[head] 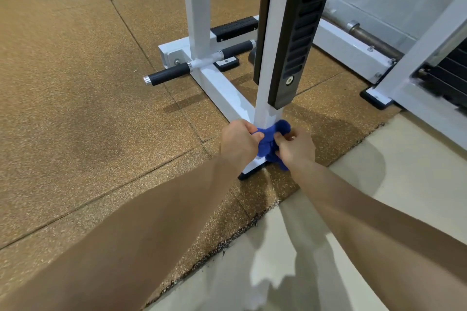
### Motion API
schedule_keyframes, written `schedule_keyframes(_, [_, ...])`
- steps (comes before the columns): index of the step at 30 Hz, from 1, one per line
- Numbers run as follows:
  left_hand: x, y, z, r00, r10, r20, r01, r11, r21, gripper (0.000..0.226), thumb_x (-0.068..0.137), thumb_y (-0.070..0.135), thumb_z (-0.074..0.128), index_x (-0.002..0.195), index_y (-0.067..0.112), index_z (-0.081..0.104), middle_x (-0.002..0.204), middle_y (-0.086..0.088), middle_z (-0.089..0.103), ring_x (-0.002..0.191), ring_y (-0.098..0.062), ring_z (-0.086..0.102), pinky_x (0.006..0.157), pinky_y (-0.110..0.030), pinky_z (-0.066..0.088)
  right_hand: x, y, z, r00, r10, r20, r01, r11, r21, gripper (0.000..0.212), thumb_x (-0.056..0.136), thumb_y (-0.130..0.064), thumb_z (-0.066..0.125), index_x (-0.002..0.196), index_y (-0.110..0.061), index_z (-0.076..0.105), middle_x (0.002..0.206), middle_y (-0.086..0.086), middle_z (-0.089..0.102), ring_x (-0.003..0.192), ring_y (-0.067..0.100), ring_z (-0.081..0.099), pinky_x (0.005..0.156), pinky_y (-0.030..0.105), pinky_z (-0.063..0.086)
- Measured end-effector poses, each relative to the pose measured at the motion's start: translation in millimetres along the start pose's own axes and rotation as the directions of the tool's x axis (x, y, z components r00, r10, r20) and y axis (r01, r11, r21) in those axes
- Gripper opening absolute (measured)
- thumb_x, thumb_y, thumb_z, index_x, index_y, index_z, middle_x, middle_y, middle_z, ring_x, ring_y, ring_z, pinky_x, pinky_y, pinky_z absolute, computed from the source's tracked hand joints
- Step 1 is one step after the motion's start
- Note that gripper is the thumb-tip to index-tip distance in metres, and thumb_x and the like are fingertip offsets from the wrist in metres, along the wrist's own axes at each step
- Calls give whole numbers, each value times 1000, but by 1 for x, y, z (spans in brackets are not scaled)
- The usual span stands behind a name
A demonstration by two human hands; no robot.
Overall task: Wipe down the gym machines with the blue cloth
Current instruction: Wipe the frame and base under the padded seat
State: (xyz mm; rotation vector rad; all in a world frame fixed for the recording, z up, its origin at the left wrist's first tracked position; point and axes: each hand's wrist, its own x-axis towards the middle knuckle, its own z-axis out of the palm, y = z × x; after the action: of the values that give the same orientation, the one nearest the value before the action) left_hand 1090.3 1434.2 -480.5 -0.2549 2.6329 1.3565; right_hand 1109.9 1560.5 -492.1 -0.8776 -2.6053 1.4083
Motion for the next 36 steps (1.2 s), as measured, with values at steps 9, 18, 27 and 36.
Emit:
schedule_keyframes(9, [-1,11,-15,968,190,-161,-210,971,-115,15,87,26,74,78,29,62,77,2,69,76,-16,67,78,-37,58,-22,-20,0,945,-182,-270,241,949,205,23,91,-24,69,105,-26,51,82,-17,62,79,10,65,71,20,44])
schedule_keyframes(18, [10,-26,16,983,161,-90,-152,983,104,10,88,21,73,79,19,68,76,6,60,80,-18,61,79,-34,54,-9,16,20,991,-116,-62,116,993,-7,14,97,-17,61,103,-9,51,94,3,59,86,23,55,72,28,34])
schedule_keyframes(27, [-3,-14,1,998,68,-15,-66,991,119,14,90,29,70,81,21,64,83,3,64,80,-16,63,74,-30,55,-16,7,-2,998,-67,-11,67,997,-31,23,88,-28,72,100,-13,58,90,0,63,86,22,61,73,29,42])
schedule_keyframes(36, [-38,9,-73,945,325,-50,-313,935,165,22,98,20,60,119,23,63,95,3,62,90,-16,61,78,-27,49,-70,-26,-33,965,-264,-2,263,961,83,16,94,-22,63,107,-30,67,92,-13,66,84,6,62,62,5,37])
